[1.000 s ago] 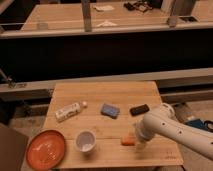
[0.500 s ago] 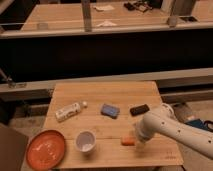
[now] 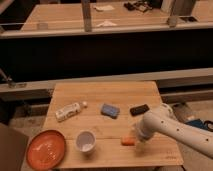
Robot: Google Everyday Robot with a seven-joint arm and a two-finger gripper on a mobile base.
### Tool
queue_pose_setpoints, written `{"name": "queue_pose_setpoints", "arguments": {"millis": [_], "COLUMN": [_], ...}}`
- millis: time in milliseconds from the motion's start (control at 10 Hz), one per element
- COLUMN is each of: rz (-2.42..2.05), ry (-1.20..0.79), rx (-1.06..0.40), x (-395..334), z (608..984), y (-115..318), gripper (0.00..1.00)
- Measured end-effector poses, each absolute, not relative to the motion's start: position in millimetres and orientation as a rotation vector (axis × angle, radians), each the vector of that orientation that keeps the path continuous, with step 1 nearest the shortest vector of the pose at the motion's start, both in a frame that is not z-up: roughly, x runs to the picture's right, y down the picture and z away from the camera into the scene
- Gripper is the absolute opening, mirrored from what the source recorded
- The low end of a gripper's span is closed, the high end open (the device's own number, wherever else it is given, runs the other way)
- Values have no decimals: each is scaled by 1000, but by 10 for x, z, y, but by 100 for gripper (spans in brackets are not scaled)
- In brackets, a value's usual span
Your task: Place the pepper in the ceramic cup
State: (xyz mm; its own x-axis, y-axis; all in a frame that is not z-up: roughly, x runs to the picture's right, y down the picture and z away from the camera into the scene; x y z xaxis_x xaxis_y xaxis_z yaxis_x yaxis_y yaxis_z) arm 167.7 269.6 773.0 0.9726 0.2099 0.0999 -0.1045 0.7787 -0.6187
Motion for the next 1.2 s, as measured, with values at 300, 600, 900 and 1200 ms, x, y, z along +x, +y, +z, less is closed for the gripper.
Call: {"name": "queue_pose_setpoints", "arguments": {"millis": [300, 600, 900, 1200], "rz": [175, 184, 188, 191], "ry": [-165, -159, -154, -150], "rx": [-669, -680, -689, -696], "x": [1690, 1694, 1701, 1694], "z": [7779, 7820, 7845, 7872], "y": [2724, 2749, 2770, 2784], "gripper": [80, 80, 80, 80]}}
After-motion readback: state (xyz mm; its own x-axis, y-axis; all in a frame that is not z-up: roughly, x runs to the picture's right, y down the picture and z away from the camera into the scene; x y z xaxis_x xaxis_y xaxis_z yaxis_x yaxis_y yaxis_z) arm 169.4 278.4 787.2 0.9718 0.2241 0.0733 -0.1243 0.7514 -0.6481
